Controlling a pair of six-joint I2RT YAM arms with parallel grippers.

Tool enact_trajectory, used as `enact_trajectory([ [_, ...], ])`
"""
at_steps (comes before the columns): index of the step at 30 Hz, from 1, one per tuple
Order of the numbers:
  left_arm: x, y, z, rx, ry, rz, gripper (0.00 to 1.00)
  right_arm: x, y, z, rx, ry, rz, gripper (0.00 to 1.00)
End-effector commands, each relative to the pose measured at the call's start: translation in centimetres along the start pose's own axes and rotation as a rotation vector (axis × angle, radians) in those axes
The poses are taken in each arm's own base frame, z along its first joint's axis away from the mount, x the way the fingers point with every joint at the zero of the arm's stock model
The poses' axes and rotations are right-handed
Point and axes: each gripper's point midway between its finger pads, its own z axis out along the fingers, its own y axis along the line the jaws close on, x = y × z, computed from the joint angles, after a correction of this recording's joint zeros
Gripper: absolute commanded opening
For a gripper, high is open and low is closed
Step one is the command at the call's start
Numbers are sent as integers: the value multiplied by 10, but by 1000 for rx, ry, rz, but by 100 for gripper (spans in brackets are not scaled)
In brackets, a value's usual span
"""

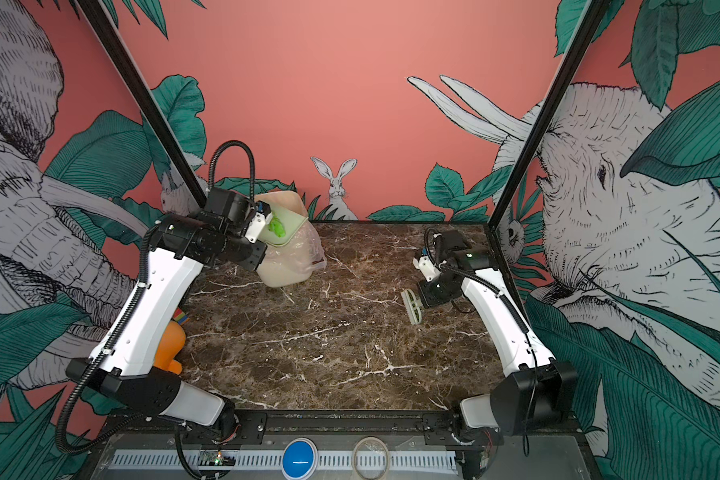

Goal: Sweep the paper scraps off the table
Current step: 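Lift the dustpan toward the beige bin with the left gripper while the right draws back, then tip the dustpan over the beige bin with the left gripper to empty it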

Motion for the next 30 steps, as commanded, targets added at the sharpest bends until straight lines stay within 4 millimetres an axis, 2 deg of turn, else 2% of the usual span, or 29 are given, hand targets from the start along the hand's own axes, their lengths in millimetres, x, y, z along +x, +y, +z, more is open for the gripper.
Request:
enact_trajectory([
  [1,7,27,-23,-56,-24,-25,12,1,9,-12,-36,-34,-12,0],
  [7,17,79,-14,-235,62,-27,12,1,17,-20,-67,-60,-10,0],
  [12,12,104,-4,-349,140,29,12,3,19,-25,-72,-63,-14,0],
  [20,-9,122,10,-447,185,102,12,6,23,-29,-81,-67,-9,0],
  [24,-19,119,17,-556,222,231,10,8,23,-31,-77,-61,-12,0],
  [30,-37,120,16,-716,248,398,9,5,23,-32,-80,-65,-11,0],
])
